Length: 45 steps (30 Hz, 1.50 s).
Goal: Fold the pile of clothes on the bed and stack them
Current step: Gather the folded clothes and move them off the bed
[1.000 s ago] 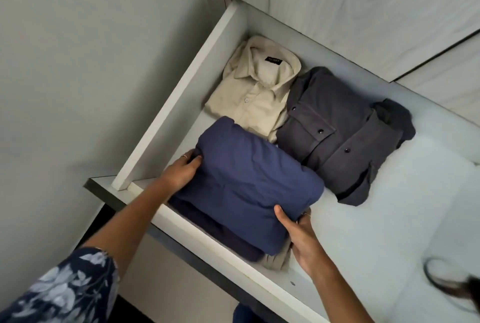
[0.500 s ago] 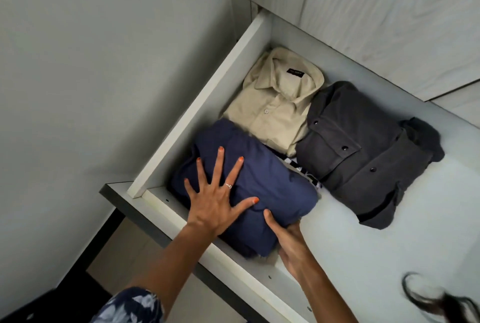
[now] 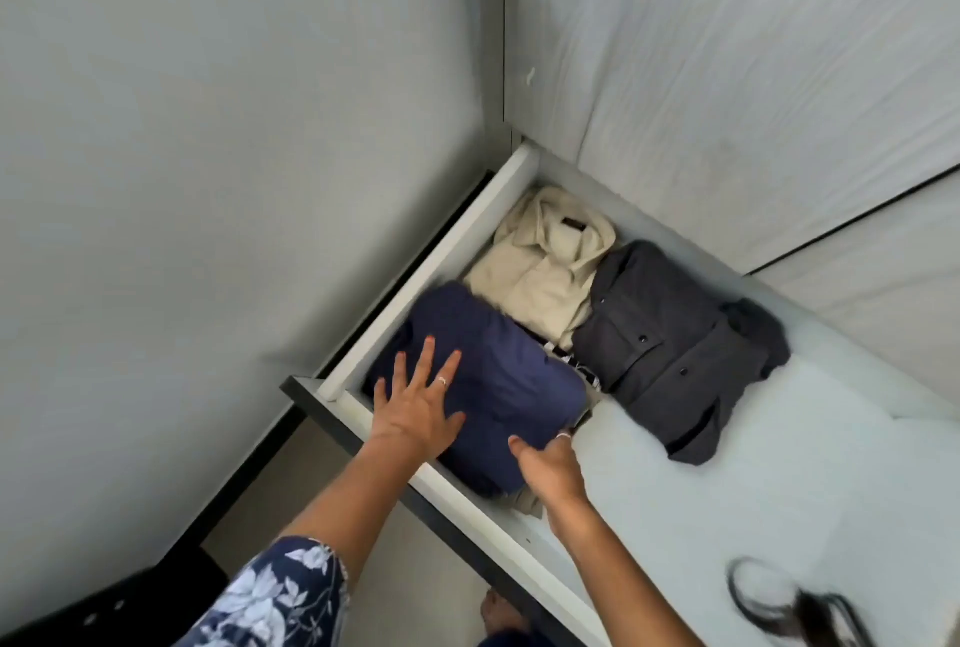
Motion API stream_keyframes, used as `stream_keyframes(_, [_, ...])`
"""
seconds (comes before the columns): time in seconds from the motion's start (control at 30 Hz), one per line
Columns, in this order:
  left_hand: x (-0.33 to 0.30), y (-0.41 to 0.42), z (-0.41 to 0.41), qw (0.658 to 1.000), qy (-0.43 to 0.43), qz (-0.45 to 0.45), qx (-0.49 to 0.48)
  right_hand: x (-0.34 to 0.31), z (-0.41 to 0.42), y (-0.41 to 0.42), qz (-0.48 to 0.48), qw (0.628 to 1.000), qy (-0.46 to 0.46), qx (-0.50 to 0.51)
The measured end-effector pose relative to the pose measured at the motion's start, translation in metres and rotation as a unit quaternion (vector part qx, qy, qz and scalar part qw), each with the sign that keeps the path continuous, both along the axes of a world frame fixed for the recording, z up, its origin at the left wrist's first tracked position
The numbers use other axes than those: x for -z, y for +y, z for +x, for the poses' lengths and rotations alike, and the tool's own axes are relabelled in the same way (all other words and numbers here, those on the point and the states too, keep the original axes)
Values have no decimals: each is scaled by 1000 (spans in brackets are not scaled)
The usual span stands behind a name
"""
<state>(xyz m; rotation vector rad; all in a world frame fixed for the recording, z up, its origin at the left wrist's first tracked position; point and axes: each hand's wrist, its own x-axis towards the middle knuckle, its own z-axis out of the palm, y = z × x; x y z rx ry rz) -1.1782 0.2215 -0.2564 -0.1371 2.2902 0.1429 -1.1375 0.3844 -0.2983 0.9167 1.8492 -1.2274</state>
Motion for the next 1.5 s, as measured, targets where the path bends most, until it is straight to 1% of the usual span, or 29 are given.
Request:
stream_keyframes(0.1, [-68,-13,11,1000,6,-11,-6,-77,-2,-12,-1,998,26,-66])
stream_keyframes(0.17, [-123,-19,23,998,39,-28,-33,-140,0,-22,7,989,70,-130])
stream_keyframes(0.2, [-145,-22,30,997,52,-20,-49,-169,0,-26,13,981,102,-163])
stream_keyframes(0.23, [-192,-30,44,994,78,-25,-77,-221,3,-36,21,968,133,-211])
stream_keyframes(0.3, [-220,-27,53,990,101,-26,-90,-252,2,-44,39,942,184,-279])
stream_keyframes(0.33, [-256,-33,65,985,123,-29,-115,-293,3,-54,41,916,231,-325])
stream_keyframes(0.4, [-304,-35,90,976,153,-29,-154,-345,11,-70,68,861,302,-405])
stream_keyframes(0.47, [-332,-31,114,964,185,-25,-189,-382,22,-83,84,818,343,-453])
stream_keyframes(0.5, [-351,-34,137,952,210,-34,-220,-406,36,-92,85,791,368,-482])
stream_keyframes(0.57, [-368,-33,169,939,221,-39,-260,-428,56,-102,92,746,392,-531])
stream_keyframes(0.7, [-393,-26,254,920,202,-67,-330,-456,116,-106,72,673,408,-612])
stream_keyframes(0.73, [-399,-24,284,908,199,-77,-360,-464,138,-107,69,648,413,-636])
stream_keyframes(0.8, [-406,-22,329,892,188,-87,-401,-472,165,-108,61,619,419,-662])
stream_keyframes(0.83, [-411,-19,359,879,184,-93,-429,-478,185,-109,56,596,420,-682])
stream_keyframes(0.87, [-415,-18,379,869,183,-95,-451,-480,197,-110,53,582,424,-692])
stream_keyframes(0.9, [-418,-16,411,850,187,-104,-482,-484,220,-114,48,557,429,-710])
stream_keyframes(1.0, [-421,-12,484,802,184,-110,-558,-487,271,-122,26,511,422,-749])
stream_keyframes(1.03, [-422,-9,506,788,176,-105,-581,-487,286,-123,17,498,415,-761])
stream_keyframes(1.07, [-419,-4,537,768,167,-105,-609,-484,310,-125,10,477,406,-779])
stream_keyframes(1.23, [-397,23,654,691,119,-93,-707,-473,400,-137,-15,397,373,-838])
stream_keyframes(1.3, [-387,36,692,664,101,-80,-737,-466,431,-139,-23,375,368,-851])
stream_keyframes(1.33, [-382,47,714,645,91,-72,-755,-460,450,-140,-26,358,365,-859])
stream_keyframes(1.4, [-374,66,747,620,76,-59,-779,-450,482,-141,-29,342,353,-870])
stream_keyframes(1.5, [-360,91,788,584,61,-50,-808,-435,520,-137,-39,333,330,-882])
